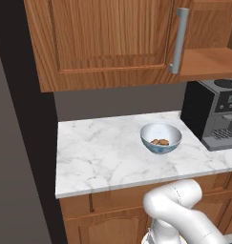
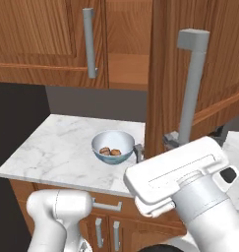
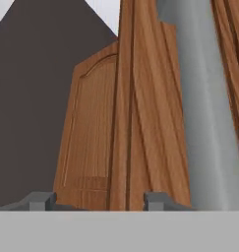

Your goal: Open the cabinet. Pick the tangerine and tangerine from the cabinet and place them into the bowl. Then close the cabinet.

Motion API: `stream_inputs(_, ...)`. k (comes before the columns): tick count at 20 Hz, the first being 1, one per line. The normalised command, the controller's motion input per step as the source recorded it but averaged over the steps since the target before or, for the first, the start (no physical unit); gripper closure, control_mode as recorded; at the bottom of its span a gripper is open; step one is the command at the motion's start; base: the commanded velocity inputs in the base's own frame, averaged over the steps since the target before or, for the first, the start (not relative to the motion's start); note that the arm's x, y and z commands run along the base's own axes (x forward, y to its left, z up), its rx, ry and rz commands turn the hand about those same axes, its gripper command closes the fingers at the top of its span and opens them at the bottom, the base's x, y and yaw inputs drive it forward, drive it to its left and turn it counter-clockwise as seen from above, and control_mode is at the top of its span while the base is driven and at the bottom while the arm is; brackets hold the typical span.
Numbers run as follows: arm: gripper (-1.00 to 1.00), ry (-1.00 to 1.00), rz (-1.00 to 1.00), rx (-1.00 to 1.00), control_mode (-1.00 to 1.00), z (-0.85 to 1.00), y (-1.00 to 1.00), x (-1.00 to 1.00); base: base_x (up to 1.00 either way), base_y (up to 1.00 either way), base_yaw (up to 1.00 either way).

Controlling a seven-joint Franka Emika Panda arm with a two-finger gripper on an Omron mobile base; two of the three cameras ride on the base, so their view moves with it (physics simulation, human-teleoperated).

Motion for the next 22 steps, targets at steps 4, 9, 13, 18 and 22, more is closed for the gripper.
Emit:
stream_inputs(4, -1.0, -0.15, 0.0, 0.1, -1.0, 0.14, -0.58, -0.24, 0.0, 0.0, 0.0)
stream_inputs(9, -1.0, -0.16, 0.0, 0.02, -1.0, 0.02, -0.21, -0.13, 0.0, 0.0, 0.0)
stream_inputs(13, -1.0, -0.17, 0.0, 0.0, -1.0, -0.15, 0.06, 0.5, 0.0, 0.0, 0.0)
stream_inputs(18, -1.0, -0.16, 0.0, 0.0, -1.0, -0.73, 0.88, 1.0, 0.0, 0.0, 0.0)
stream_inputs(22, -1.0, -0.16, 0.0, 0.0, -1.0, -0.87, 1.0, 1.0, 0.0, 0.0, 0.0)
